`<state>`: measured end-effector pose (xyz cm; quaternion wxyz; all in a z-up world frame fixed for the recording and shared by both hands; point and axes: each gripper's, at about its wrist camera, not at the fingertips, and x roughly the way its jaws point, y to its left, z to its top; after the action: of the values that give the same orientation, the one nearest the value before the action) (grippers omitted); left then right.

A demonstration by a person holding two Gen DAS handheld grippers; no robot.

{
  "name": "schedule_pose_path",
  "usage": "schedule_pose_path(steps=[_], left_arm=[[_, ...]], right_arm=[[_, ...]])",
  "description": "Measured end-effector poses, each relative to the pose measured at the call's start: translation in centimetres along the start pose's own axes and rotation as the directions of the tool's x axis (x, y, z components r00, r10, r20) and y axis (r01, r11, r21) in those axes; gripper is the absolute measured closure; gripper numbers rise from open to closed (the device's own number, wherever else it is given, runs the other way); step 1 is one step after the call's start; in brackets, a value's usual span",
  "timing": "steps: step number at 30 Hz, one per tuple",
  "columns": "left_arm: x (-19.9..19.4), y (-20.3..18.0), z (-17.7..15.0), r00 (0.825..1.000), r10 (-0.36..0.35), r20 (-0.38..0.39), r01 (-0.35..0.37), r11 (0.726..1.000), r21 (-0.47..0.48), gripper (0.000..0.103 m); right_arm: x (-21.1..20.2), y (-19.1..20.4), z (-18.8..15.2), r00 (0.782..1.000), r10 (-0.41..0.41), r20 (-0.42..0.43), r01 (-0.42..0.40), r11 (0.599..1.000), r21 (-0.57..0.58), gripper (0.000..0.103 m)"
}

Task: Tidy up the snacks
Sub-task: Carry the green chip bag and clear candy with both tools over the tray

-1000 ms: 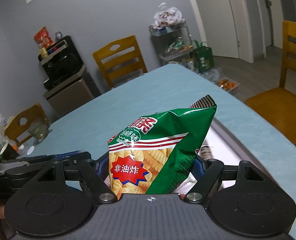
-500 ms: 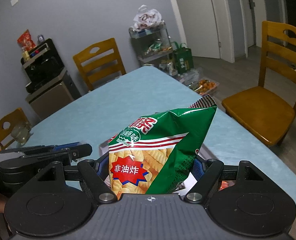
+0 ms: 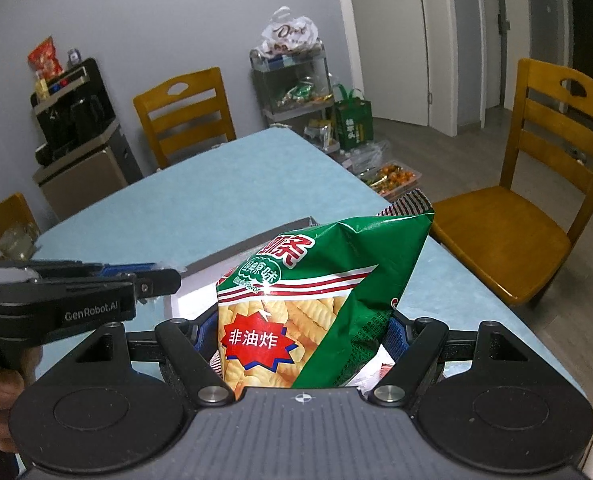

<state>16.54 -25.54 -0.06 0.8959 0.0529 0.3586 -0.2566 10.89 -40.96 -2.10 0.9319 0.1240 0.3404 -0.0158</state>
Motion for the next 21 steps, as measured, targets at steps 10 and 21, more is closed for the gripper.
schedule_pose_path(steps=[10,21], left_arm=[[0.6,-0.3,-0.2,1.000,-0.018,-0.012,0.019,1.000,0.022,0.092],[1.6,-0.7,-0.1,0.999,-0.032,-0.029,0.033,0.998,0.048,0.092]], right_arm=[[0.2,0.5,-0.2,1.000,-0.007,-0.012,0.007,0.999,-0.042,0.027],[0.2,0.8,-0.7,0.999,-0.010,-0.031,0.007,0.996,-0.094,0.027]])
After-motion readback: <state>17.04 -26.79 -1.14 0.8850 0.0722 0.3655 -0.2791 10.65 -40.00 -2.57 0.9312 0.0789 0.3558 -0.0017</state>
